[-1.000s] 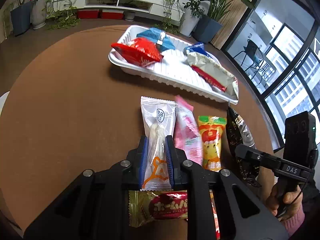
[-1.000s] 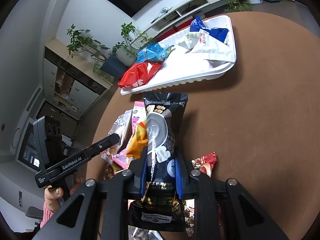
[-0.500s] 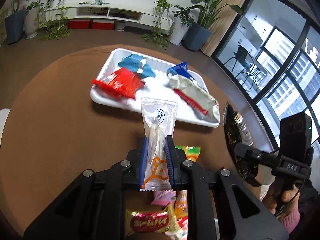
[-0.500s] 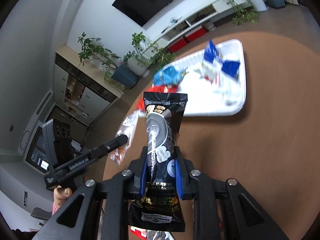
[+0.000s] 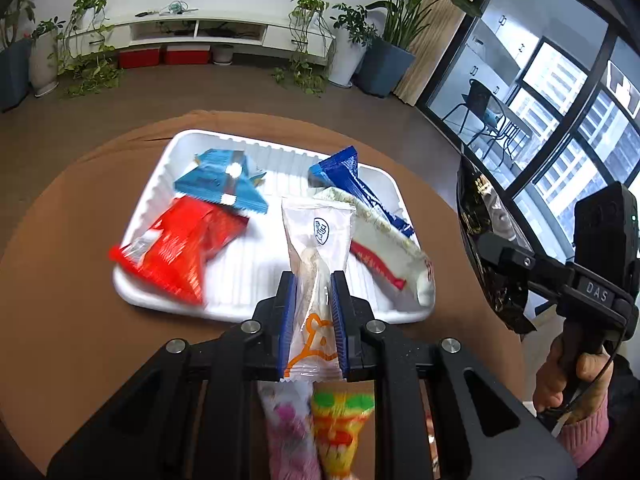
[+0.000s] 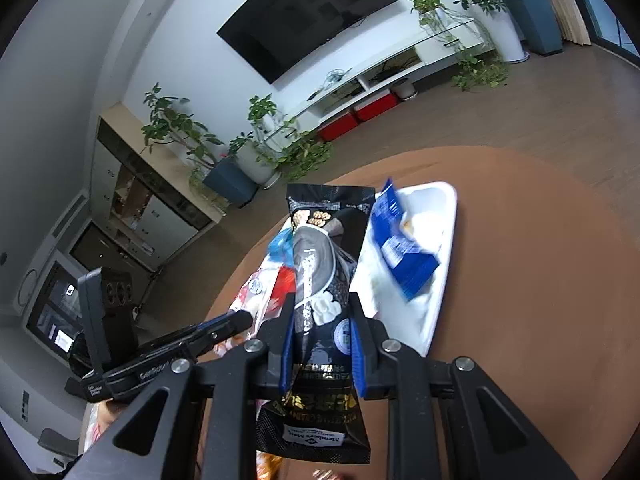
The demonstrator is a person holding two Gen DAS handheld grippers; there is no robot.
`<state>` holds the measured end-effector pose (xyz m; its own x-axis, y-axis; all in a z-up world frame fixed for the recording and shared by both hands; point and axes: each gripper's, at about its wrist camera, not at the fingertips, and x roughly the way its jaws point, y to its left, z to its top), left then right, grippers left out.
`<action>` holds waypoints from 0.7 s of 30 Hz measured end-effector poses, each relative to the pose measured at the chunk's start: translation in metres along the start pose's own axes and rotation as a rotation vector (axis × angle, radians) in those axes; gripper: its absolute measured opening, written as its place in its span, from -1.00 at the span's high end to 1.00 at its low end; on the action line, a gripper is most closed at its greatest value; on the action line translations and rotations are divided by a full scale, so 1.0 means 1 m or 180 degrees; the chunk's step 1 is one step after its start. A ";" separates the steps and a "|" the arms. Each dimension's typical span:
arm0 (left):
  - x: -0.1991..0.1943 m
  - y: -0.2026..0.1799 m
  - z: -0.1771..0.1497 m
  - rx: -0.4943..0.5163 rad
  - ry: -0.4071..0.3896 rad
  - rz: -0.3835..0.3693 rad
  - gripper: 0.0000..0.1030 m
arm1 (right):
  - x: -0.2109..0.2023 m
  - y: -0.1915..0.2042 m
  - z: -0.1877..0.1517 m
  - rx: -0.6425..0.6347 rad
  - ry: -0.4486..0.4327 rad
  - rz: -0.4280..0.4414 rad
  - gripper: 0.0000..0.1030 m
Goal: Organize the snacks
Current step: 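Place both packets into the white tray and open both grippers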
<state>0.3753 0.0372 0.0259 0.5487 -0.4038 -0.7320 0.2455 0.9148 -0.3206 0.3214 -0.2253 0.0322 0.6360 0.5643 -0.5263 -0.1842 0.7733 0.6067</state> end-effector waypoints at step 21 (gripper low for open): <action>0.079 -0.011 0.019 0.0290 0.0097 0.0300 0.66 | 0.067 -0.046 0.049 -0.0035 0.0159 -0.0445 0.52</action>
<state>0.4310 -0.0047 -0.0170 0.5486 -0.3147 -0.7746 0.2665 0.9440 -0.1947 0.4094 -0.2376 -0.0018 0.6179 0.4645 -0.6344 -0.1048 0.8483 0.5190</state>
